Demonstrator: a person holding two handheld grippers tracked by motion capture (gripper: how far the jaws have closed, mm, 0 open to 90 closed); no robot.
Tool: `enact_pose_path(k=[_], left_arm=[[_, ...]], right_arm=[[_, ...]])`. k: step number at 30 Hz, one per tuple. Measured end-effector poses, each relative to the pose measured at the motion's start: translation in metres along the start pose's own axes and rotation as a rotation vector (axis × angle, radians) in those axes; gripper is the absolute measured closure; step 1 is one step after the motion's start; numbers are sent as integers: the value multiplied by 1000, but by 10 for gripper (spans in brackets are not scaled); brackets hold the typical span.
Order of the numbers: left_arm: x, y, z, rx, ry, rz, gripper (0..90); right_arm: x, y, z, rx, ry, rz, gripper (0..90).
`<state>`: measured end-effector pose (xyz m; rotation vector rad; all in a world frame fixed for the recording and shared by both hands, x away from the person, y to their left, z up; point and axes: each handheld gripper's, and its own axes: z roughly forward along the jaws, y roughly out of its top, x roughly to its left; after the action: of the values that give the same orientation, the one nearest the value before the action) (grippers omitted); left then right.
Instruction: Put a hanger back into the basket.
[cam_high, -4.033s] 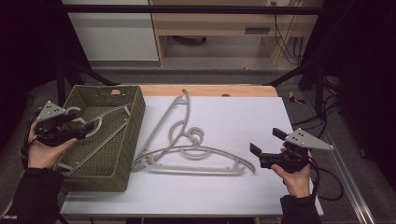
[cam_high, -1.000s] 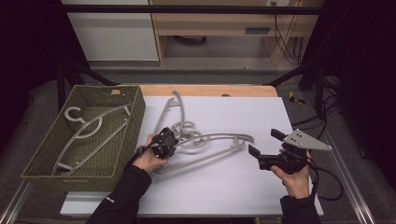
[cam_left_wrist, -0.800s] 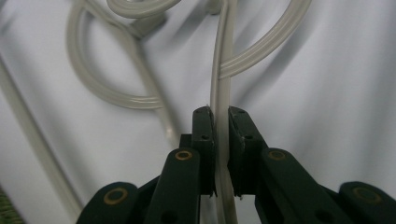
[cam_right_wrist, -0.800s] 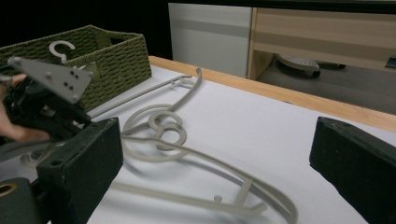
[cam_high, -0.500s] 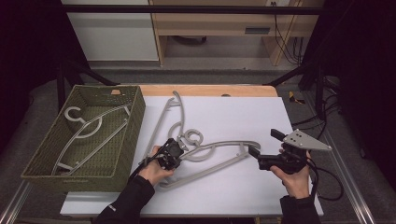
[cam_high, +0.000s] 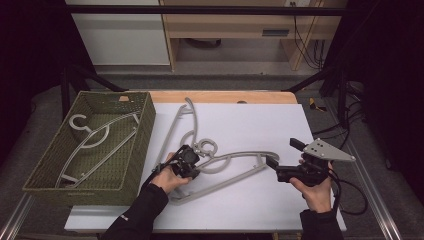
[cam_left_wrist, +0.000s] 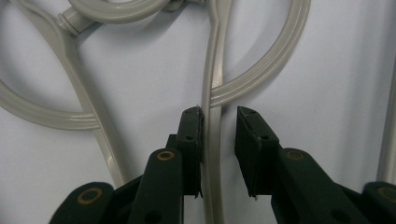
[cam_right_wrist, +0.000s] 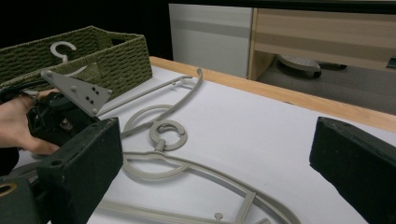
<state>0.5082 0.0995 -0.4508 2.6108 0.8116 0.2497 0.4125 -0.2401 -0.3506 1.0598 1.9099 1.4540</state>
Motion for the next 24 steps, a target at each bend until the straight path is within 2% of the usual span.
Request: enact_pose_path(k=[7, 13, 15, 16, 18, 19, 24], left_arm=[[3, 2, 1, 10, -27, -16, 806], [-4, 6, 0, 33, 14, -2, 815], [-5, 4, 0, 21, 18, -1, 818], [-6, 3, -1, 5, 13, -19, 818], [-7, 1, -3, -21, 23, -24, 819], [-7, 1, -6, -22, 30, -16, 819], [-9, -2, -20, -89, 41, -40, 819]], right_arm=[[1, 0, 1, 1, 0, -3, 29], [1, 0, 1, 2, -1, -2, 29], [0, 0, 0, 1, 0, 2, 29], [0, 0, 0, 1, 0, 2, 29], [0, 0, 0, 1, -1, 2, 29], [0, 0, 0, 3, 0, 1, 29], [0, -1, 0, 5, 3, 2, 29]])
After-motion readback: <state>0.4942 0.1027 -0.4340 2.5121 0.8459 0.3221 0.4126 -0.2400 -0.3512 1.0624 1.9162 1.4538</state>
